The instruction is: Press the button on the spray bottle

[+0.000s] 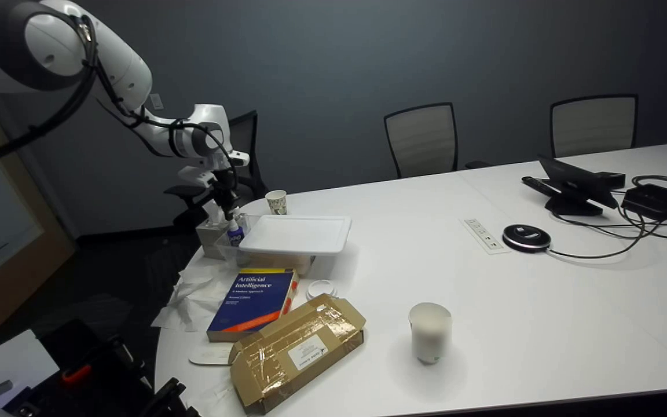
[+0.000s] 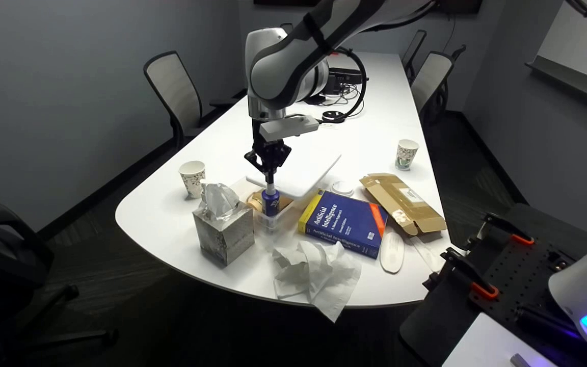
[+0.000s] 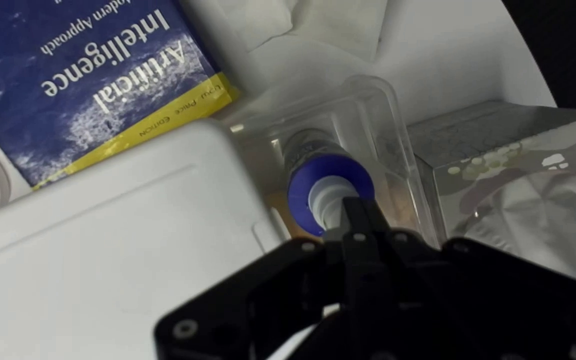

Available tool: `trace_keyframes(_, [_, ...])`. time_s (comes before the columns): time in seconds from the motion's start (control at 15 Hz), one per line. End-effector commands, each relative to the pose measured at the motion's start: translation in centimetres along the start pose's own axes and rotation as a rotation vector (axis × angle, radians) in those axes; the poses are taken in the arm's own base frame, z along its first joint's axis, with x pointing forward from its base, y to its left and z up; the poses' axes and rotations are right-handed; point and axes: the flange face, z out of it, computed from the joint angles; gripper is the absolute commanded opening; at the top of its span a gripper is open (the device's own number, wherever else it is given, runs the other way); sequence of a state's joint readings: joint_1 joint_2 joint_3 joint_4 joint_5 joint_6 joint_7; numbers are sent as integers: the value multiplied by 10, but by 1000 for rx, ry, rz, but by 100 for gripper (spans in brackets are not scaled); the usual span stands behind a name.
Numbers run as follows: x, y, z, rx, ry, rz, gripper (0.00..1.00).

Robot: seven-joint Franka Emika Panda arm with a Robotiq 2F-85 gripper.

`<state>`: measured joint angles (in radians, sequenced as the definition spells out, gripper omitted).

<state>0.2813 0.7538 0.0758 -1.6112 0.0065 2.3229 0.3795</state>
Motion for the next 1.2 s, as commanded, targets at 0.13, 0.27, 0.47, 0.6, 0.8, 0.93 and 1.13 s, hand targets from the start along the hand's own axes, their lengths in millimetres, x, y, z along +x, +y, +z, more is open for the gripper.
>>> trace_keyframes(0.13, [-6, 12, 18, -10, -12, 21, 0])
trace_keyframes(0.27, [1, 17, 2, -21, 15, 32, 0])
trace_keyframes(0.47, [9, 25, -24, -5, 44, 48, 0])
trace_keyframes(0.6, [12, 26, -45, -18, 71, 47, 0])
trace_keyframes(0.8, [16, 27, -78, -17, 120, 45, 0])
trace_keyframes(0.93, [18, 28, -102, -8, 157, 53, 27])
trace_keyframes(1.13, [17, 34, -136, -6, 192, 72, 47])
